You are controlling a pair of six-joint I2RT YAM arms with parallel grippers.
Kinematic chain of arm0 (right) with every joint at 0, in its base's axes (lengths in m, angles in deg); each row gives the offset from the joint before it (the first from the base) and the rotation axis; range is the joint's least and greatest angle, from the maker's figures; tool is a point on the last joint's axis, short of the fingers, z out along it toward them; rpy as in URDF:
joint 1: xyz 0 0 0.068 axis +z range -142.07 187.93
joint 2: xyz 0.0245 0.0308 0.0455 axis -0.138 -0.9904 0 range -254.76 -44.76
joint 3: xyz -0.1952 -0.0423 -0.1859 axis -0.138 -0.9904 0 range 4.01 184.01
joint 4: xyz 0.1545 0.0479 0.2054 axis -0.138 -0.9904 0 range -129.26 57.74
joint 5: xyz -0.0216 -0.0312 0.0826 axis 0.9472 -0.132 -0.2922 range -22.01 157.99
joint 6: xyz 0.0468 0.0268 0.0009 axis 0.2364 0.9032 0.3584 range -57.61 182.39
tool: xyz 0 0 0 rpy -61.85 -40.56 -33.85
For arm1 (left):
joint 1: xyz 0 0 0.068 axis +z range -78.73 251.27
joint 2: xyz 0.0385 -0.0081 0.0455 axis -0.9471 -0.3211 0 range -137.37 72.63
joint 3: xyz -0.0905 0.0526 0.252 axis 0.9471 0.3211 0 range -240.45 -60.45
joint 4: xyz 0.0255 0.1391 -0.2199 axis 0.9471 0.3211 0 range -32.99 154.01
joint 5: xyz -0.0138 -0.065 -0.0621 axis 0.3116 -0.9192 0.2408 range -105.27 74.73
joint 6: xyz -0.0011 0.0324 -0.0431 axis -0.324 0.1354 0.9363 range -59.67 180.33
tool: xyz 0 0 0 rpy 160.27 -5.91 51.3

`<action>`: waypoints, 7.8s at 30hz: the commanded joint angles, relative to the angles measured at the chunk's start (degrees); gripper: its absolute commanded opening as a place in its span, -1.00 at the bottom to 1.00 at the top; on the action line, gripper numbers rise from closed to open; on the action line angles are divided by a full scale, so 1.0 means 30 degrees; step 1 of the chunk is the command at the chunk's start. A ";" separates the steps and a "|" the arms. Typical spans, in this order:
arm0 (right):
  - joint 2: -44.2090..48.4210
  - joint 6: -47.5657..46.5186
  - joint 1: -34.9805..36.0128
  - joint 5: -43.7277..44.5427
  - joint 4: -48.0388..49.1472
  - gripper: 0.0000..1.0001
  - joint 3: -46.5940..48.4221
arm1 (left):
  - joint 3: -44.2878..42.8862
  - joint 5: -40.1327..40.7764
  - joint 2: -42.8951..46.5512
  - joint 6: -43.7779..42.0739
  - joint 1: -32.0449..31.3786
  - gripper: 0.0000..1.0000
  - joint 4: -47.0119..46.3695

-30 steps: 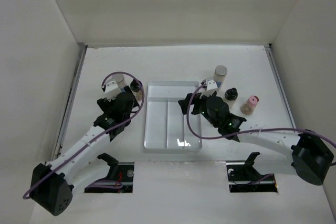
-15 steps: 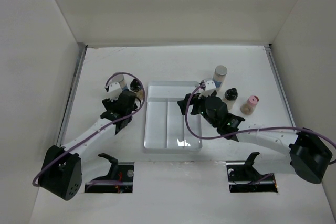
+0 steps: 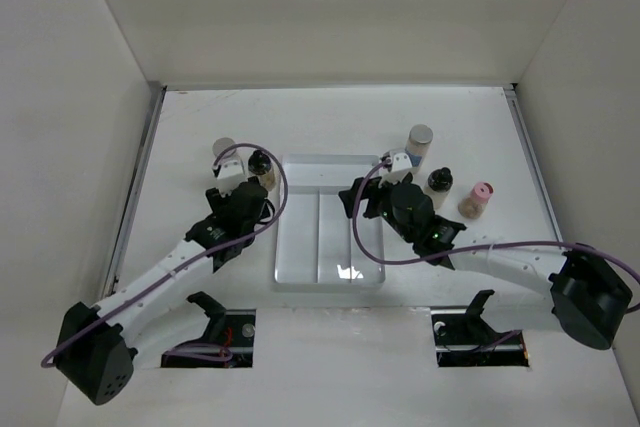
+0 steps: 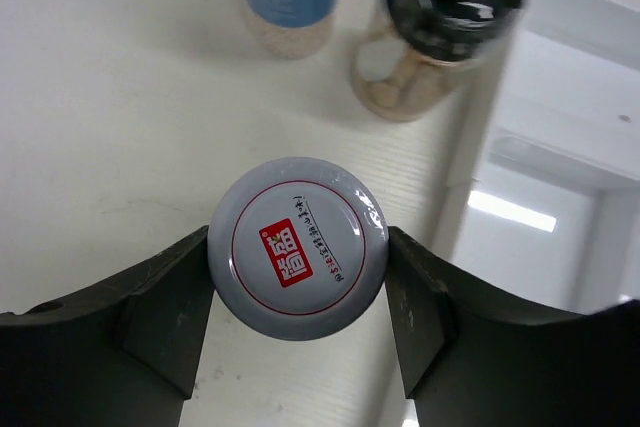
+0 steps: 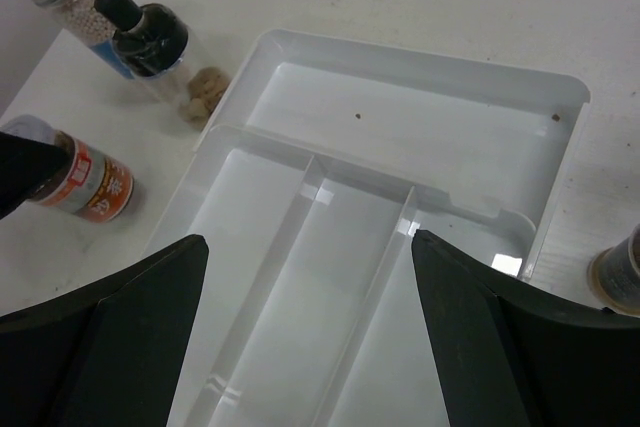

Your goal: Organize the condiment bottles

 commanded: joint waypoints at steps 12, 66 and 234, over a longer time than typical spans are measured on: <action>0.1878 0.1368 -0.1959 0.2138 0.1895 0.77 -0.1216 | -0.7256 -0.1220 -0.6538 -0.3374 -0.2567 -0.34 -0.8908; 0.1881 0.0492 -1.0281 0.3460 -0.9471 0.87 0.3205 | 0.2611 -0.3859 -0.5784 -0.2820 -0.7018 0.05 -2.3529; 0.6214 0.1896 -0.1872 0.0497 0.0166 0.75 -0.2857 | -0.5793 0.2260 -0.5089 -0.5454 -0.0656 -0.30 -1.0439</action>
